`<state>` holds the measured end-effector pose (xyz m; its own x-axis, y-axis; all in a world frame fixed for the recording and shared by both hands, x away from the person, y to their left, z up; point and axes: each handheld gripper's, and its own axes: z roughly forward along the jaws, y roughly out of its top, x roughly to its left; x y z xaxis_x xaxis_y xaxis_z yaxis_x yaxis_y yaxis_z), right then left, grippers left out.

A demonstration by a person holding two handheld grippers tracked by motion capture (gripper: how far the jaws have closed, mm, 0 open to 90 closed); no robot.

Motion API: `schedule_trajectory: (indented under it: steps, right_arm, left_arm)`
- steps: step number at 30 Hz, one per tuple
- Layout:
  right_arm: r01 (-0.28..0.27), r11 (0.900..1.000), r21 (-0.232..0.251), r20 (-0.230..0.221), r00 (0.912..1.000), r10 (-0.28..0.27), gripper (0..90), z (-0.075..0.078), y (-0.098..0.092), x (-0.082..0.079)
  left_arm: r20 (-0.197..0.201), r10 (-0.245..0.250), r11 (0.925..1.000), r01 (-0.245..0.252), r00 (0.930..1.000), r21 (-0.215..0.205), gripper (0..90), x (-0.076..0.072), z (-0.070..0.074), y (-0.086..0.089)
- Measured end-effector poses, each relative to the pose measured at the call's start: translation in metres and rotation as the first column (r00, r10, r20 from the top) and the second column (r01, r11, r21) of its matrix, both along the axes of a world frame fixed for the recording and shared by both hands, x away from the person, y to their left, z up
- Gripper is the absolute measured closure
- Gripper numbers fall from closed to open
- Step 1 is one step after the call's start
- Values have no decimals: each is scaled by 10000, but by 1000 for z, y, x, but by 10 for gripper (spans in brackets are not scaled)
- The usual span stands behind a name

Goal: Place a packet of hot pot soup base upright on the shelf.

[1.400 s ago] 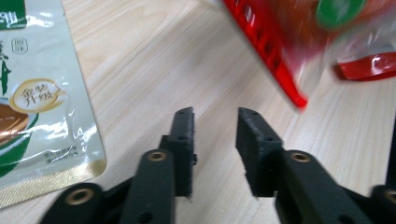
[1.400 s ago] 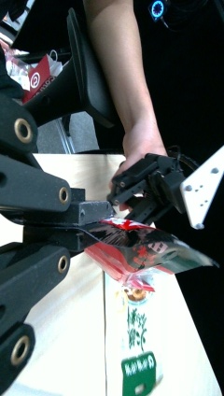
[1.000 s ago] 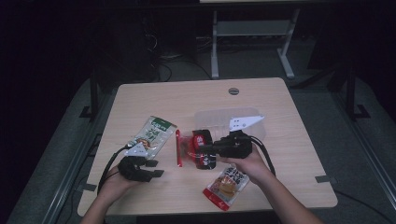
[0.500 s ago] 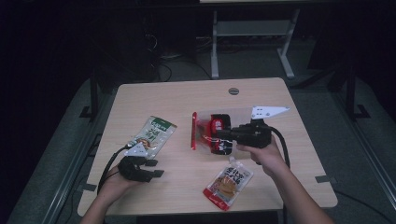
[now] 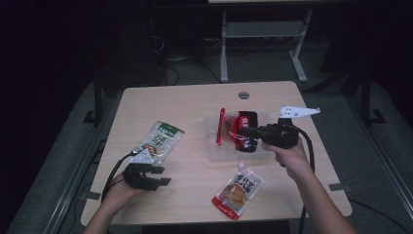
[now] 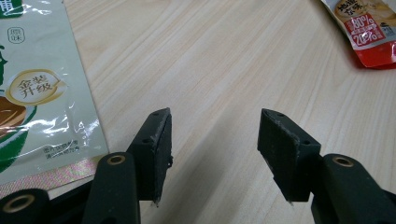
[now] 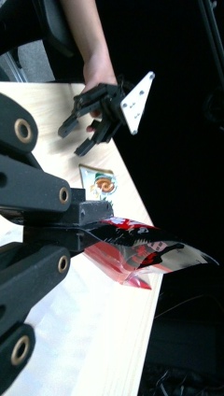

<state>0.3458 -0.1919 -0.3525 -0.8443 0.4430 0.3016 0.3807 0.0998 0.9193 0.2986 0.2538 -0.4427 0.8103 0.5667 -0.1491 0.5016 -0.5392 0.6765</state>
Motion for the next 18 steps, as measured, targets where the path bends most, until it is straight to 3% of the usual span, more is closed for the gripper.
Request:
schedule_trajectory:
  steps: [10, 18]
  right_arm:
    - [503, 9979, -398, -58, 9987, -506, 900, -5, -13, 5]
    - [599, 9949, -809, -280, 9977, -623, 900, -15, -12, 9]
  left_arm:
    - [-5, -80, 10000, 80, 10000, 51, 441, 0, -1, 0]
    - [47, -116, 9999, 115, 9999, 82, 437, 0, -1, -1]
